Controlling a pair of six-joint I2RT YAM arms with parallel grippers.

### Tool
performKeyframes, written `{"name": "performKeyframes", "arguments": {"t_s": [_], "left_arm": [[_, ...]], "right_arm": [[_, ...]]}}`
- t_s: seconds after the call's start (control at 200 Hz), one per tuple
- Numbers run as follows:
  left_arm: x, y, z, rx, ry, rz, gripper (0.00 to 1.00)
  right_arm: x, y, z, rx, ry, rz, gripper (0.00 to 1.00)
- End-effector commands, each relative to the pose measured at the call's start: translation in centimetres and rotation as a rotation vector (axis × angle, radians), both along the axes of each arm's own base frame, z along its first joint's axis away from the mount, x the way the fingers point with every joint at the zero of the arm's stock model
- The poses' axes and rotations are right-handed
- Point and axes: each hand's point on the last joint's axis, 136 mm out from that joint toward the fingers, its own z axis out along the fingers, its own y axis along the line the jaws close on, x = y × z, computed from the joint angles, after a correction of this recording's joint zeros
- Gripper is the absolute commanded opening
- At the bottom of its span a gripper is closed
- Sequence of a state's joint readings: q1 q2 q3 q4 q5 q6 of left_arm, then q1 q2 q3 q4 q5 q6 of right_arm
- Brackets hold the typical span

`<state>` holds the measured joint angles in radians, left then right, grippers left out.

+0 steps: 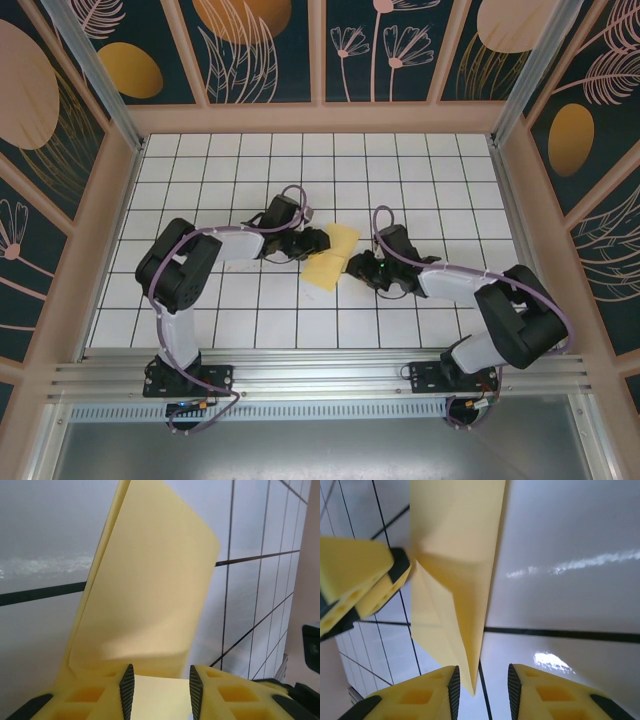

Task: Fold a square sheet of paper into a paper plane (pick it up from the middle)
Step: Fold the triangle a second time at the center of the table.

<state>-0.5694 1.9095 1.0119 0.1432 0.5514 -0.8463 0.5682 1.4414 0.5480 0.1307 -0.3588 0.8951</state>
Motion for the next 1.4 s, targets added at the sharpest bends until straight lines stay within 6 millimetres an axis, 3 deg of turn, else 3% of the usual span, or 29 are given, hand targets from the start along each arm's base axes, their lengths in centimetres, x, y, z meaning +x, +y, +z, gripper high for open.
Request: {"name": "performKeyframes", "arguments": {"t_s": [0.0, 0.28, 0.545, 1.011, 1.396], "left_arm": [[1.0, 0.5, 2.4, 0.022, -0.074, 0.015, 0.39], [0.9, 0.4, 1.3, 0.033, -0.055, -0.001, 0.36], [1.1, -0.1, 0.2, 0.036, -0.034, -0.022, 0.33], [0.8, 0.3, -2.2, 0.075, 0.012, -0.019, 0.32], [0.8, 0.3, -2.2, 0.076, 0.013, -0.014, 0.32]], "right_arm": [[2.1, 0.7, 1.2, 0.055, -0.045, -0.039, 0.38], [3.7, 2.4, 0.2, 0.087, -0.022, -0.024, 0.41], [3.8, 2.4, -1.1, 0.075, 0.002, -0.037, 0.41], [4.4, 3.1, -1.0, 0.103, -0.001, -0.034, 0.38], [4.6, 3.9, -0.3, 0.153, -0.035, -0.006, 0.39]]}}
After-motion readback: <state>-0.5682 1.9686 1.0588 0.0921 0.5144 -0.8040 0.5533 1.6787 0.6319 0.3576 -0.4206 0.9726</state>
